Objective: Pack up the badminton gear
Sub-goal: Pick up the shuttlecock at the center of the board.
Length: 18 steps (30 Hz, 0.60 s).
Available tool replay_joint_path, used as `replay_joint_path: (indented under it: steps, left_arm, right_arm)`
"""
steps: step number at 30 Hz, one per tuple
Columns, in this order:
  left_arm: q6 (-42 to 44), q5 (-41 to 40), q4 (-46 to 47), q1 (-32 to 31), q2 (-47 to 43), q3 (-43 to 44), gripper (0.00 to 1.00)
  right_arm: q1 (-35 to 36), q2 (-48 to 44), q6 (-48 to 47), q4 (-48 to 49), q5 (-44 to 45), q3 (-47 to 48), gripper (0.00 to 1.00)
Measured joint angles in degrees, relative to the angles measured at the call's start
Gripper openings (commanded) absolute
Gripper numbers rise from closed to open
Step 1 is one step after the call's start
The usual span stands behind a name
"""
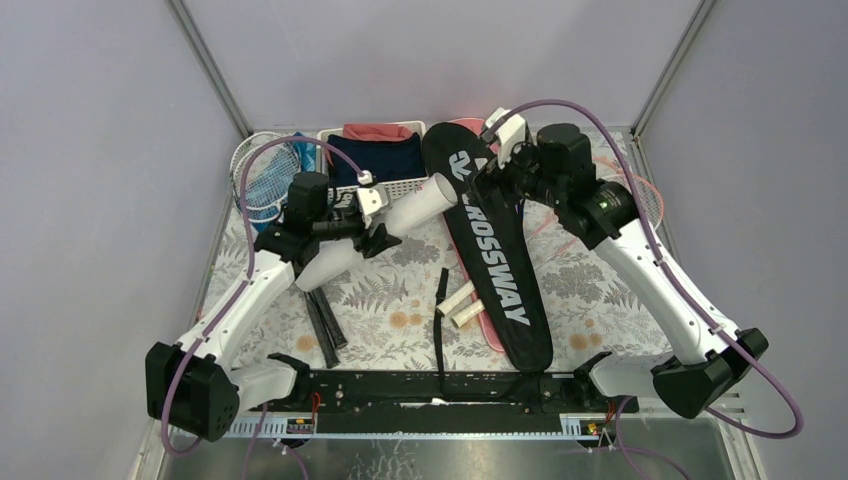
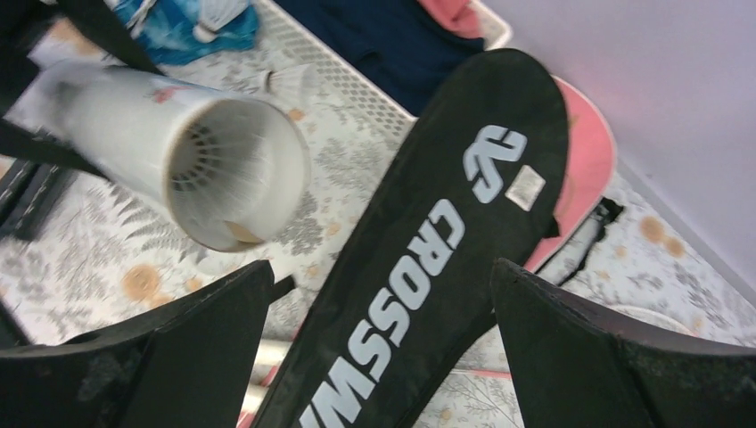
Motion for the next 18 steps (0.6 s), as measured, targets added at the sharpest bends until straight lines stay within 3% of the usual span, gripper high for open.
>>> replay_joint_path:
  steps: [8, 14, 18]
  left_arm:
    - [2.49, 1.75, -3.1, 3.37, -3.19, 0.46, 0.58]
    - [23.93, 8.28, -22.62, 4.24, -4.9, 4.13, 0.6]
    - [32.3, 8.74, -31.74, 4.33, -5.92, 6.54, 0.6]
  right_arm:
    - [-3.93, 4.85, 3.8, 0.94, 5.62, 5.88, 1.0]
    - [-4.9, 13.97, 6.56, 3.15, 3.54, 7.26, 1.0]
    - [-4.9, 20.94, 8.28, 4.94, -3.04, 7.32, 0.97]
